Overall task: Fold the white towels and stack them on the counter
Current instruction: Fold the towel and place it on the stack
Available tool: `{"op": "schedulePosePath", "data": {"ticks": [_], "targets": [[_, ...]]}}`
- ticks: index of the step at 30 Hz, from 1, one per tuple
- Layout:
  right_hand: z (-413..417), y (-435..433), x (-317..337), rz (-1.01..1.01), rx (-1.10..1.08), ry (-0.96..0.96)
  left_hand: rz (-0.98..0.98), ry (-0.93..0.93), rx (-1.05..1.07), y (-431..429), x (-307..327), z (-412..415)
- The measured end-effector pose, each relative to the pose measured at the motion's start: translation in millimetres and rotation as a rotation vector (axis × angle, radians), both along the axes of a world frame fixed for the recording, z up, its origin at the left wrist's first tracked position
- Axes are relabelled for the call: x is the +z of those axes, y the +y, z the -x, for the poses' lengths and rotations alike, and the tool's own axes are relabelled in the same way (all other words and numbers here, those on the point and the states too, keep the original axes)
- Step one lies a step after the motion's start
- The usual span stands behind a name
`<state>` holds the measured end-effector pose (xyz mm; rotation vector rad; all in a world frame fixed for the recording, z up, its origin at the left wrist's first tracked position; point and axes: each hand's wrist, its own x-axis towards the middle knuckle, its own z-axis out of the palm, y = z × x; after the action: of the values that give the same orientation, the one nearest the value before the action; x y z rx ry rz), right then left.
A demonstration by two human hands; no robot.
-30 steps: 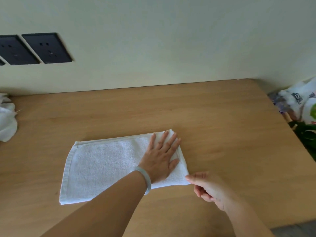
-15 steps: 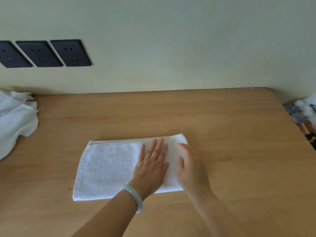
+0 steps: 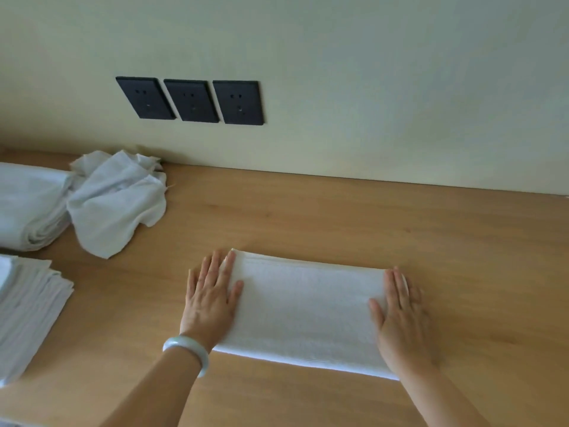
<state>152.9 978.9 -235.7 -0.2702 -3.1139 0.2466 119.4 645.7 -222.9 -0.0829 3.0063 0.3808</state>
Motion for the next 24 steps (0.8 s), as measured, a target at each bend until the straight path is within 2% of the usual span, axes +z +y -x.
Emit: {"op": "schedulePosePath", "data": {"ticks": [2,4,7,9,12,16,18,20,22,24], "targets": [[2.5,-5.1,6.8,-0.05,-0.035,0.033,-0.013,0.03,0.03,3.3,4.6,0.4],[10.8,-26.3,18.3,-0.053,0.016,0.103,0.029,0.121,-0.047,19.5,13.2,1.9],[19.4,-69.3,23.6,-0.007,0.358,0.114,0.04,0.191,-0.338,48.0,10.4,6.2],[23.2,-68.9,12.9,0.002,0.456,0.065,0.062,0.115,-0.42,44.6,3.2,11.6],[28.1,-28.5,0.0,-0.034,0.29,0.045,0.108,0.052,-0.329,6.0,-2.2,20.5],[35.2,3.1,5.0,-0.031,0.079,0.05,0.027,0.006,0.02,-35.4,10.5,31.8],[44.5,-13.9,13.8,-0.029,0.088,0.153,-0.097,0.133,0.049,-34.5,21.9,38.1],[53.6,-44.5,25.2,0.018,0.239,0.287,-0.171,0.224,-0.124,-26.7,33.4,46.0],[62.4,-74.4,32.8,0.077,0.428,0.341,-0.161,0.155,-0.337,-18.6,42.3,53.8],[70.3,-90.0,33.7,0.13,0.483,0.259,-0.098,0.036,-0.446,-14.3,46.2,63.7]]}}
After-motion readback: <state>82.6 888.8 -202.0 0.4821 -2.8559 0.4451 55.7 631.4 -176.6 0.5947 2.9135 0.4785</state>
